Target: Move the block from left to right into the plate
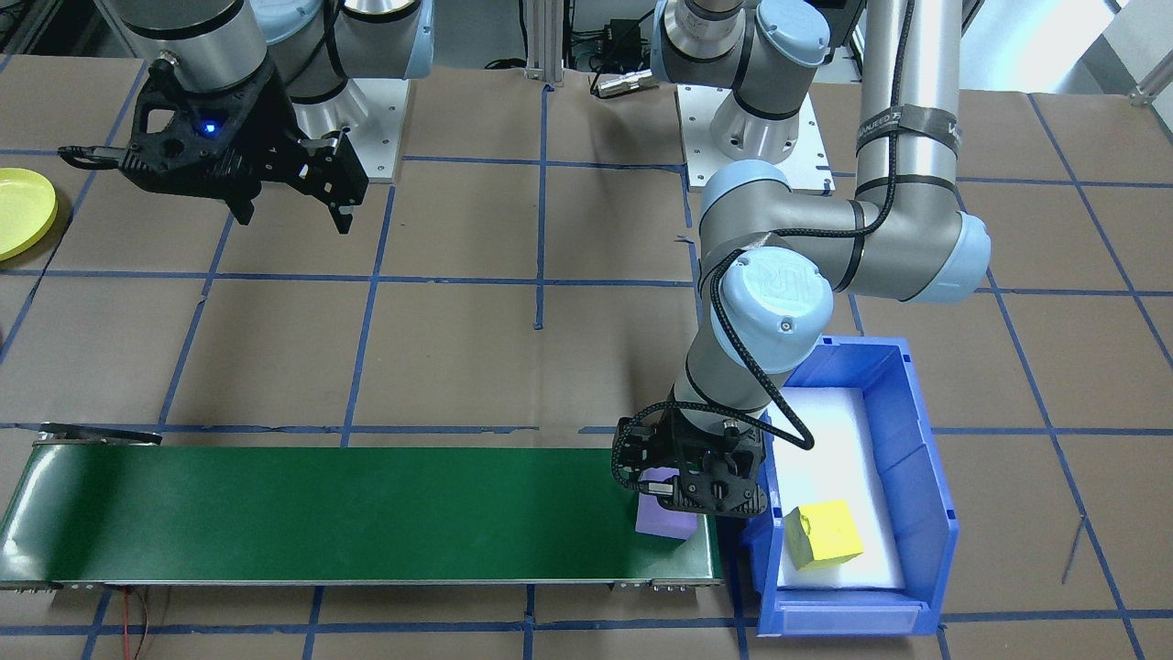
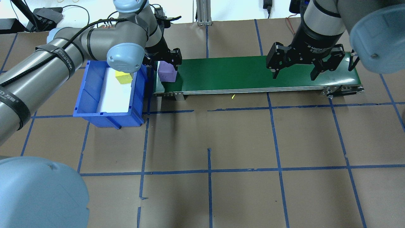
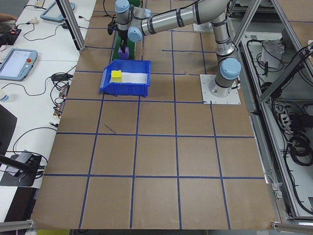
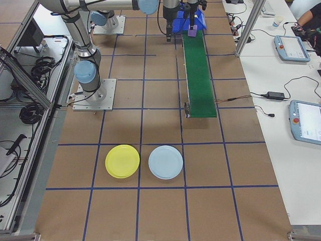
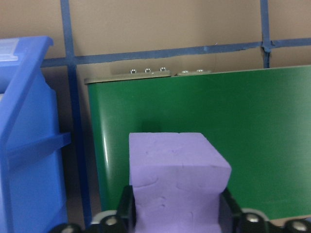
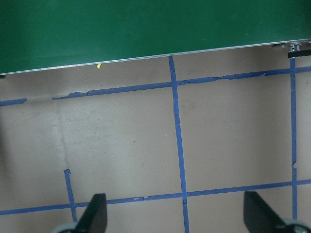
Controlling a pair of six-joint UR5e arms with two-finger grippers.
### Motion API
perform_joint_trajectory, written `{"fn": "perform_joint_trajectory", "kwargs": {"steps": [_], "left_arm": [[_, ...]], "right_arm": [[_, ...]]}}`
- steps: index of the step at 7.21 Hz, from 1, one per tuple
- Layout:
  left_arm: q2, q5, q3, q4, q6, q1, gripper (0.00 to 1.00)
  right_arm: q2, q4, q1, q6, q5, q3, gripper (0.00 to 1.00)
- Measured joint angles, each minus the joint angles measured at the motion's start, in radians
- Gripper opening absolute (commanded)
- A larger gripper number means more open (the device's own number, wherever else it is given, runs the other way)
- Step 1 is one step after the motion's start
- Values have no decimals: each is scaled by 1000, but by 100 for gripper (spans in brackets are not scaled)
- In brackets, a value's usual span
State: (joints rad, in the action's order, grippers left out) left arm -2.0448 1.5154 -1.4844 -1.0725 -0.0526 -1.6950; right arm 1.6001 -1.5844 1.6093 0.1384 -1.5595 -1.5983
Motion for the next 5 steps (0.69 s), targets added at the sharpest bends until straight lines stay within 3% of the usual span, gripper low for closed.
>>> {"fn": "perform_joint_trajectory", "kwargs": {"steps": [3,5], "left_arm": [[92,10,20,-93,11,32,100],[106,15,33,-150,99,137,100]], "right_arm": [[-1,0,-2,4,0,0,100],[-1,0,-4,4,-1,0,100]]}}
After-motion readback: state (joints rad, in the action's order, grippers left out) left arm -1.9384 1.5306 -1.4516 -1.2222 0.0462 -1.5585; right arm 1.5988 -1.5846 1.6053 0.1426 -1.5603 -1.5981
